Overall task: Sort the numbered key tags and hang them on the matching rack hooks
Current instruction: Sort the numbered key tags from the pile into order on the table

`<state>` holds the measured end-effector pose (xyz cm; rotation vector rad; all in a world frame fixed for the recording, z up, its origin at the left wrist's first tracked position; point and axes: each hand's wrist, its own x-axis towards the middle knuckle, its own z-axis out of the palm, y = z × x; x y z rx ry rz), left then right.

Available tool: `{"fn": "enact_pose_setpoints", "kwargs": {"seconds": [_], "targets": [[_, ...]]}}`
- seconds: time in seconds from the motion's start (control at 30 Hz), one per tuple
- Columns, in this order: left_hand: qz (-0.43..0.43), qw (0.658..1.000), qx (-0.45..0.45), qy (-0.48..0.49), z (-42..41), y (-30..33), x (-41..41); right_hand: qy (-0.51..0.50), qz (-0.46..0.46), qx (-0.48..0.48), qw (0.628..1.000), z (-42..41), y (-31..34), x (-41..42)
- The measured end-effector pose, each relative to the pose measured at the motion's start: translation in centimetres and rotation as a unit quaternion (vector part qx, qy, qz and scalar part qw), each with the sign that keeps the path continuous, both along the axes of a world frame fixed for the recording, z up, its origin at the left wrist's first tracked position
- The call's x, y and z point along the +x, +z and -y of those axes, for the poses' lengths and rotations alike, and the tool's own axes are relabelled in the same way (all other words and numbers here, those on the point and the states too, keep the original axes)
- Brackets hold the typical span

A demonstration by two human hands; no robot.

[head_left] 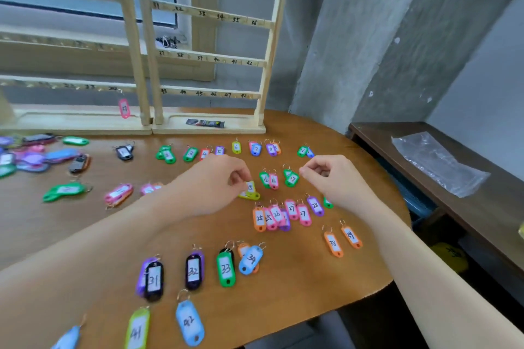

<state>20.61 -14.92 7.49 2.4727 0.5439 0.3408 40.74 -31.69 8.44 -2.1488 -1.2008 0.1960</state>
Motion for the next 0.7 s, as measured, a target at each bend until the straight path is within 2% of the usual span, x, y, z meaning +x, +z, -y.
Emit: {"fn": "enact_pose_setpoints", "kwargs": {"seconds": [0.23,0.37,0.43,0.6,0.7], "targets": [[0.015,0.985,0.003,0.172,-8.3,-2.3,-15.3,0.093,0.007,-0.003,0.996,-9.7,0.7,-8.3],[0.008,0.955,-0.011,0.296,-11.7,-4.8,-25.0,0.174,0.018,-0.010,0.985,-15.9,0.1,-14.7],[0.034,0.937,-0.013,0.348,-12.7,-6.0,-28.9,0.212,0.027,-0.017,0.977,-18.6,-0.5,-17.6],[0.129,0.888,0.012,0.442,-14.6,-7.8,-33.2,0.280,0.050,-0.037,0.958,-24.8,-1.9,-23.2],[0.119,0.896,0.037,0.426,-16.0,-7.6,-32.2,0.290,0.059,-0.057,0.953,-28.1,-2.6,-25.5]]}}
